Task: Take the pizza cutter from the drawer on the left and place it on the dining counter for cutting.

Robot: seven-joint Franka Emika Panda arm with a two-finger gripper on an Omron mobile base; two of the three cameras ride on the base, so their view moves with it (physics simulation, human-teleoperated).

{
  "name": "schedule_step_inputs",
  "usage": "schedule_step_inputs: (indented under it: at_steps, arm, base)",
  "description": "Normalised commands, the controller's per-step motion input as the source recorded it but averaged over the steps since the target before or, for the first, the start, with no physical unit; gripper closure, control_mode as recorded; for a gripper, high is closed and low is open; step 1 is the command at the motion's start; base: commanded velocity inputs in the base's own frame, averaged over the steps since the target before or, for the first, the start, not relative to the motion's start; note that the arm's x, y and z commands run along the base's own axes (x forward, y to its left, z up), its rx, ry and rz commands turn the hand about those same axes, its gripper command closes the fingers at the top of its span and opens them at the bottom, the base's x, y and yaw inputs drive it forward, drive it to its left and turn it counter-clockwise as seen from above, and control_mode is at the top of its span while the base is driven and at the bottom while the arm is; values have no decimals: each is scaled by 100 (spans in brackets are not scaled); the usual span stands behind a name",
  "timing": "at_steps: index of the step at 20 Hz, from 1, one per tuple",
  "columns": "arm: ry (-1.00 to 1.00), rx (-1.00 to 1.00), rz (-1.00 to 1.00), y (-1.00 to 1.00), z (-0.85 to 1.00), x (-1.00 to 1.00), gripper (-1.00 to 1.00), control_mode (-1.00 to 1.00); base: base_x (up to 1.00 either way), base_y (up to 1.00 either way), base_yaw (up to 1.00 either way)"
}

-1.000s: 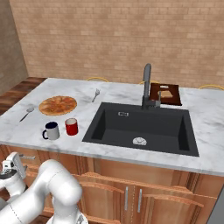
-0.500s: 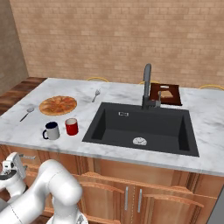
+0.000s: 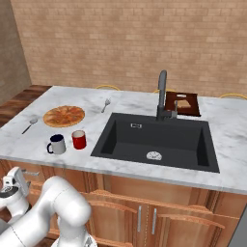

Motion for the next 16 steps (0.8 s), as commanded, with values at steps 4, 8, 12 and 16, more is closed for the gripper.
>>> schedule_step_inputs:
  at_steps: [4,8,12,16]
  arm:
    - [0,0,0,-11,10,0,-100,-100]
    - [0,0,0,-2,0,5,-100,-100]
    - [0,0,0,-2,0,15,-100,-100]
    - [0,0,0,0,0,20,-100,-100]
  base:
    - [0,0,0]
    - [0,0,0]
    - [0,0,0]
    - [0,0,0]
